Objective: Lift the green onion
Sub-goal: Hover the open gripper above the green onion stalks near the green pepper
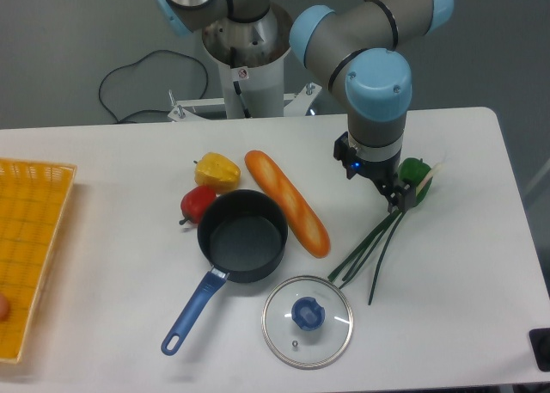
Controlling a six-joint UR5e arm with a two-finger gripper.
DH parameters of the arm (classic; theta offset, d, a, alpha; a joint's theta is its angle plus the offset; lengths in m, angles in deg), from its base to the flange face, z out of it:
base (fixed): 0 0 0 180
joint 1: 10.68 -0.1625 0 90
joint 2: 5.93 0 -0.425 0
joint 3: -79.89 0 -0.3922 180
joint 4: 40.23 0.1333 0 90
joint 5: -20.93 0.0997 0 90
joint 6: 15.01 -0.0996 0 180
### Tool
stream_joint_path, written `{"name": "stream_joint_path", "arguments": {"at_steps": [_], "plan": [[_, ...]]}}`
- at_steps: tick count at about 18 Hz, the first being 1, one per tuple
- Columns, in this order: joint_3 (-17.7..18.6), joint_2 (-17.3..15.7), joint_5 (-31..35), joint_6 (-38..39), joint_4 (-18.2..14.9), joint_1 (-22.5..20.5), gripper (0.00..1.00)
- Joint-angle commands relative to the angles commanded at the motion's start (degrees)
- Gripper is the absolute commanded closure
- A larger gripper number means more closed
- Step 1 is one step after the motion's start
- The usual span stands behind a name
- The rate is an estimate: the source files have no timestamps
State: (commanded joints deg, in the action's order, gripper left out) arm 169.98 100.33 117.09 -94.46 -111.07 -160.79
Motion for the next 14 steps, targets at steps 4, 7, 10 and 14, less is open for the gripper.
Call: {"name": "stream_joint_path", "arguments": {"at_steps": [4,7,10,14], "plan": [[0.5,0.0,-1.2,0.2,0.1,-0.3,0.00],[2.6,-0.2,-1.8,0.2,0.5,-0.4,0.00],[6.1,-1.1,-1.5,0.4,1.2,-1.0,0.00],[6.5,-1.5,-1.3,2.8,0.9,-1.7,0.00]]}}
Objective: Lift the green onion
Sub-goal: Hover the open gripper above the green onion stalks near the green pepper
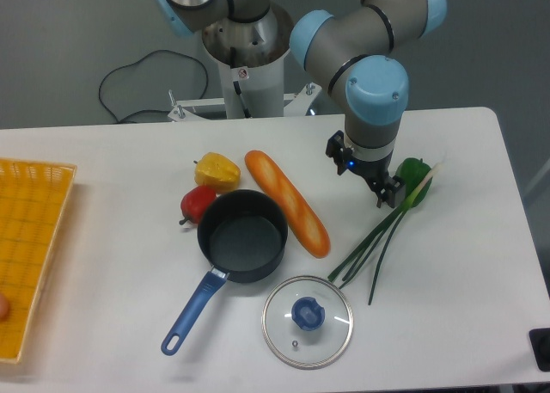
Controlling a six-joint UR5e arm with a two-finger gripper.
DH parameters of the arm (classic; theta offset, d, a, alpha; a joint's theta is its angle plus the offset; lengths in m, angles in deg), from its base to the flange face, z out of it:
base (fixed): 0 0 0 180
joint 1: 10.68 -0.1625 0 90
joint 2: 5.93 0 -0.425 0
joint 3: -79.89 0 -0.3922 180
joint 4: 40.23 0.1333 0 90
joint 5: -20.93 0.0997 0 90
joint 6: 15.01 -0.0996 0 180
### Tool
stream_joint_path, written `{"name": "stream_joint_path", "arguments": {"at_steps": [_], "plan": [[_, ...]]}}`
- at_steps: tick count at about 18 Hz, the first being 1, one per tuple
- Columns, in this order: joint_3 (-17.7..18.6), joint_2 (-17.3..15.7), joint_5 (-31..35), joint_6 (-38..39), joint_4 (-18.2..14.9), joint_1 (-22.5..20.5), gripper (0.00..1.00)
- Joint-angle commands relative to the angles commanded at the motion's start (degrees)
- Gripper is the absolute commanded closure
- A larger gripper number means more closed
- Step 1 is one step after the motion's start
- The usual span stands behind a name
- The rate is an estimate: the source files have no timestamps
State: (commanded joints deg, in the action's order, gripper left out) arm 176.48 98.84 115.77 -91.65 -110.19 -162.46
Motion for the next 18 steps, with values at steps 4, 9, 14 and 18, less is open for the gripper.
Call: {"name": "stream_joint_path", "arguments": {"at_steps": [4,9,14,18], "plan": [[1.0,0.0,-0.6,0.0,-0.4,-1.1,0.00],[1.3,0.0,-0.5,0.1,0.2,-0.4,0.00],[1.3,0.0,-0.5,0.1,0.2,-0.6,0.00],[1.3,0.0,-0.4,0.1,0.2,-0.6,0.00]]}}
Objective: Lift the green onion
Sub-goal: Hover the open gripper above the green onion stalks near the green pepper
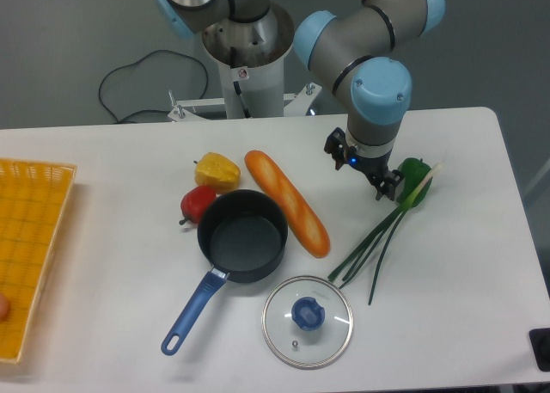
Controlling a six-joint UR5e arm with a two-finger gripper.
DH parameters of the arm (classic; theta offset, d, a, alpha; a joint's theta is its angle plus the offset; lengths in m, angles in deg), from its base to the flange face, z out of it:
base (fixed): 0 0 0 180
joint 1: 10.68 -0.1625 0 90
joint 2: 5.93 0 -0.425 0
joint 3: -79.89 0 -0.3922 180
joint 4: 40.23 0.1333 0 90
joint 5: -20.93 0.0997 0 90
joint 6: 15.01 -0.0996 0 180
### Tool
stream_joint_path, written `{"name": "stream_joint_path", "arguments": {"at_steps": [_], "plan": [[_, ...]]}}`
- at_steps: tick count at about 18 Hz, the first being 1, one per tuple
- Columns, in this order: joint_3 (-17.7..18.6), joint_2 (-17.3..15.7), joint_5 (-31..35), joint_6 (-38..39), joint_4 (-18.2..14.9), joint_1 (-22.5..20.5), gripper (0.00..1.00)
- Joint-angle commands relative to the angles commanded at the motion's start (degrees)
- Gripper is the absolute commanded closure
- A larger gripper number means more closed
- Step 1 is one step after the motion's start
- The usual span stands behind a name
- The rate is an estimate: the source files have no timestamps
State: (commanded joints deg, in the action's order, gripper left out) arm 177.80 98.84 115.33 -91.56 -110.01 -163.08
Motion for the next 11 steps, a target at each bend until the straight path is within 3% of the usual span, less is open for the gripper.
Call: {"name": "stream_joint_path", "arguments": {"at_steps": [11], "plan": [[1.3,0.4,-0.1,0.2,-0.8,-0.5,0.00]]}}
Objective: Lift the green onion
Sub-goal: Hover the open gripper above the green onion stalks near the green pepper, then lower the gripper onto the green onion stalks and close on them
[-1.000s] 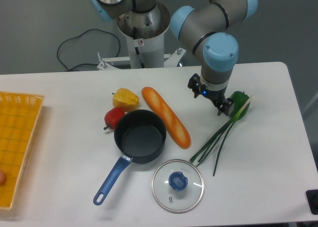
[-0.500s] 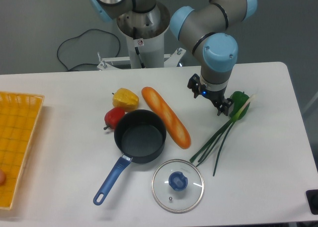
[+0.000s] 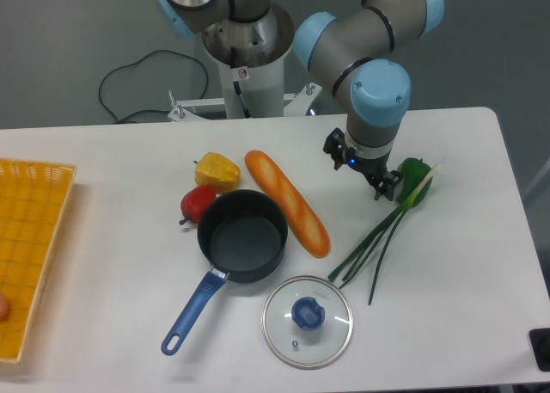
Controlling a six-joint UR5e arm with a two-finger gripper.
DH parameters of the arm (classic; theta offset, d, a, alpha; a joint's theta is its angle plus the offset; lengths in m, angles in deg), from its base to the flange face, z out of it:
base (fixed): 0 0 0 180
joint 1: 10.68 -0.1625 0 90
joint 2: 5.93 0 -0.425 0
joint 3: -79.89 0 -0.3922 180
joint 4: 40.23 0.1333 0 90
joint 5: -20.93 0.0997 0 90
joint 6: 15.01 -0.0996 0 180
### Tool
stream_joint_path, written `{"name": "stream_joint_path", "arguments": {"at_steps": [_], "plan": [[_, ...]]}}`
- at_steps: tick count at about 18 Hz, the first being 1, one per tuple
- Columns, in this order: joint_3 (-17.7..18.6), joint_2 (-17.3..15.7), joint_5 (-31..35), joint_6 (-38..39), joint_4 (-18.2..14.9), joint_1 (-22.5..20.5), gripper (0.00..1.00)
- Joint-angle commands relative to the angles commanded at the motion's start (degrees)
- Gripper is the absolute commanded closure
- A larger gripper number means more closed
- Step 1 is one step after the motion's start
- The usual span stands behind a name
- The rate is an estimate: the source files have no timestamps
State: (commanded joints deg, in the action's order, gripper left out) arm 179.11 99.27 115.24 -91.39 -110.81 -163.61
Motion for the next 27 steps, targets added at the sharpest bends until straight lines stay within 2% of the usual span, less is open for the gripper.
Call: {"name": "stream_joint_path", "arguments": {"at_steps": [10,15,27], "plan": [[1.1,1.1,-0.1,3.7,0.8,0.1,0.00],[0.8,1.4,-0.8,3.5,0.8,-0.4,0.00],[-0.9,4.5,-1.7,3.3,1.2,0.0,0.00]]}}
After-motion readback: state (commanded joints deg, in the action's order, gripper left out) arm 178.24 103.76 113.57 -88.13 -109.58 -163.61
